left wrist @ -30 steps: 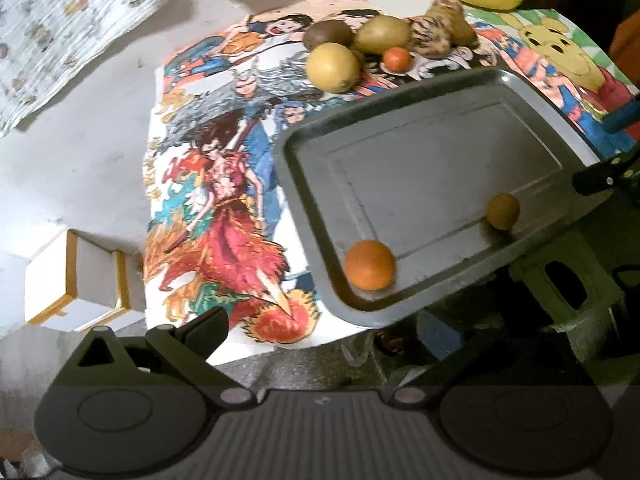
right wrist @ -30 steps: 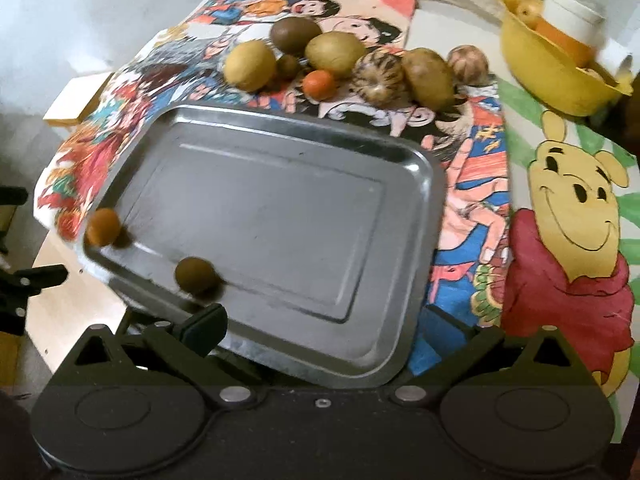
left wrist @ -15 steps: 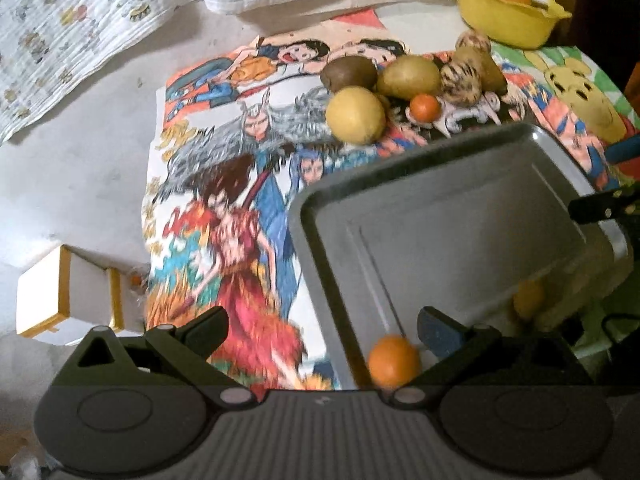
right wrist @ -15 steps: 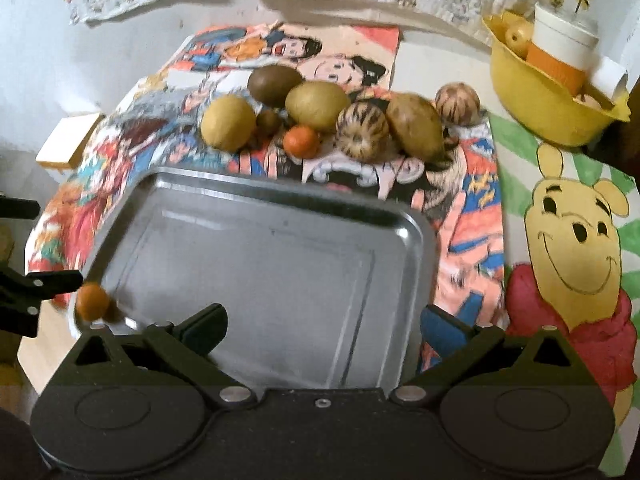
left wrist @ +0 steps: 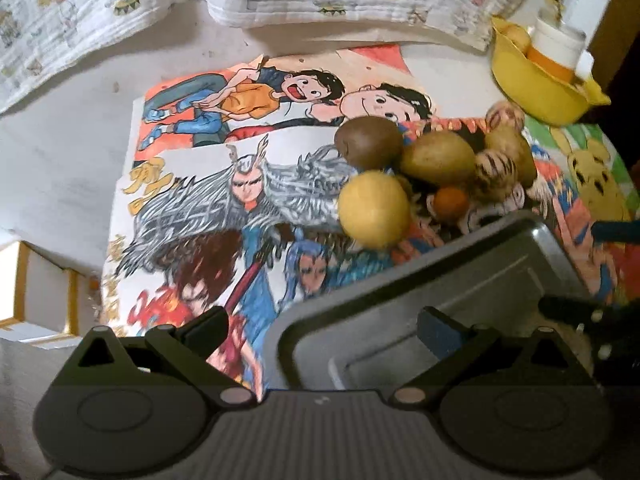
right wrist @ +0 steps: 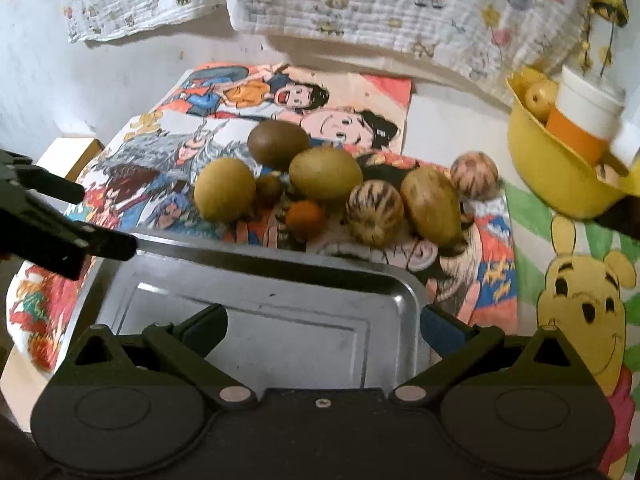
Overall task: Organize fruits
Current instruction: 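Grasp a small orange with the right tool while the left tool grasps a yellow lemon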
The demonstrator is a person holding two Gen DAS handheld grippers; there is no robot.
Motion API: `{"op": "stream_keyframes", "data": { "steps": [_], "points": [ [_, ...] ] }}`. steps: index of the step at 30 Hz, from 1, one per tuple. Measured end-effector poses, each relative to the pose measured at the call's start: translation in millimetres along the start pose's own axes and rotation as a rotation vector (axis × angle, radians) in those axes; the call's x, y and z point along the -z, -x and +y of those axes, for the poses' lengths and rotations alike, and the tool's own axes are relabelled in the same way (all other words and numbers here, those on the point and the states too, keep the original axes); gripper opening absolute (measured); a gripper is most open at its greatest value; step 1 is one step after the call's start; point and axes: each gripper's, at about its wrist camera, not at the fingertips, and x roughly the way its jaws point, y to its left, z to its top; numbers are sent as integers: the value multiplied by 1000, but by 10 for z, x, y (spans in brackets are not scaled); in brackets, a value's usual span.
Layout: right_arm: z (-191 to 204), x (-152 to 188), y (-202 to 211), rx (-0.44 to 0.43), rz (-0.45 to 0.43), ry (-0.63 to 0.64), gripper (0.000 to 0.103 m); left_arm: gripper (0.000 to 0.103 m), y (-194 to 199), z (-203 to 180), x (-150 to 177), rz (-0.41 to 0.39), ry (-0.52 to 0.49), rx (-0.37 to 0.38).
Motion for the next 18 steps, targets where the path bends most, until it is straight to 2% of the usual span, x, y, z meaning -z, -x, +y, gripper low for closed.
{"op": "stream_keyframes", "data": {
  "steps": [9,14,18],
  "points": [
    [79,-224,-157,-7,-44,26,96,102,-262,43,-366,21,82,101],
    [95,-301,-300,-35,-34,-11,82,102,-402,100,-495,31,163,153],
    [135,-367,-413,-33,-32,-44,75,96,-508,154,-571,53,225,200]
  ]
}}
